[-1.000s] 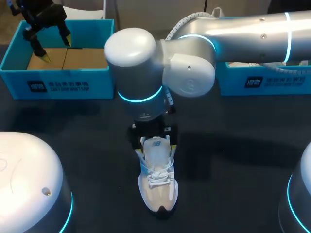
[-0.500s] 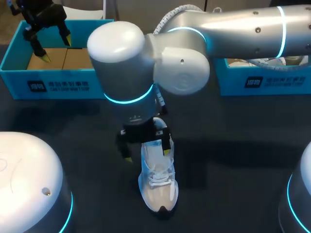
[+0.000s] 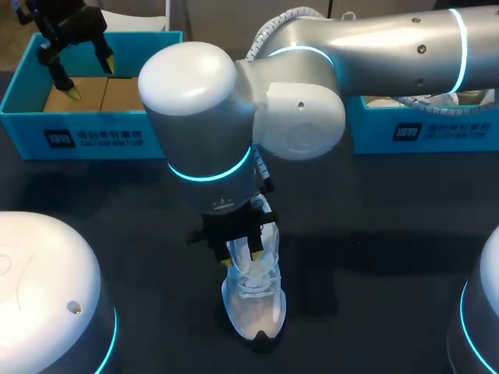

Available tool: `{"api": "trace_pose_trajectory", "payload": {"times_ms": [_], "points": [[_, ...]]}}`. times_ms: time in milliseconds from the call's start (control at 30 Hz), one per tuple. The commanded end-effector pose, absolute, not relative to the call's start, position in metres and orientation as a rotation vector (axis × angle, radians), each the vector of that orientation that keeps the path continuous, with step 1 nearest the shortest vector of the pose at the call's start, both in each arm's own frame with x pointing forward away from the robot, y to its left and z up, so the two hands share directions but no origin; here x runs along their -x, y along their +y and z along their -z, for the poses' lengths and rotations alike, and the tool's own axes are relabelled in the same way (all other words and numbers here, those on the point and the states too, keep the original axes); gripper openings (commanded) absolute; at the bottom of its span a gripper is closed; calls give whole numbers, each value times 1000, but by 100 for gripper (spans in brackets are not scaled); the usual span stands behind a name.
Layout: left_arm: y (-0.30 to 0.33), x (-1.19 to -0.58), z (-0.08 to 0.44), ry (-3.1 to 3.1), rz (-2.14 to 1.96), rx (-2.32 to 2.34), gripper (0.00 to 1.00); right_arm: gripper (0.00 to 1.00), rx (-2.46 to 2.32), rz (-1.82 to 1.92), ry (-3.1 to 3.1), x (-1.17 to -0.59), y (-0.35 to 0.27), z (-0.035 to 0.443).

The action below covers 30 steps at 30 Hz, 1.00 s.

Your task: Take the shoe out of the shoebox, open the shoe tongue, remove and reinsert the insole, then place the shoe into the shoebox

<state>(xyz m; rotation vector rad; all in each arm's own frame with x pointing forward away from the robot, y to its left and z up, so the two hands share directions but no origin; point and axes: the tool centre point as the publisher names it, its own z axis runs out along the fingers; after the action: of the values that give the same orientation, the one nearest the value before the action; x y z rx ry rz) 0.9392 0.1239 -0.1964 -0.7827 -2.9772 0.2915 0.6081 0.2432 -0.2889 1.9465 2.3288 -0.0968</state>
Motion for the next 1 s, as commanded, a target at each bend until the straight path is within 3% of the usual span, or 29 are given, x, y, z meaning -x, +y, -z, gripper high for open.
{"api": "trace_pose_trajectory", "payload": {"times_ms": [33, 433, 800, 1000], "points": [[124, -939, 196, -2977, -287, 783, 100, 31, -2347, 57, 1889, -621, 236, 296], [124, -939, 196, -2977, -287, 783, 100, 34, -2305, 46, 1979, -669, 216, 338], [124, -939, 196, -2977, -287, 783, 100, 32, -2223, 25, 2004, -669, 220, 321], [124, -939, 196, -2977, -287, 783, 100, 33, -2206, -11, 2102, -685, 220, 348]]}}
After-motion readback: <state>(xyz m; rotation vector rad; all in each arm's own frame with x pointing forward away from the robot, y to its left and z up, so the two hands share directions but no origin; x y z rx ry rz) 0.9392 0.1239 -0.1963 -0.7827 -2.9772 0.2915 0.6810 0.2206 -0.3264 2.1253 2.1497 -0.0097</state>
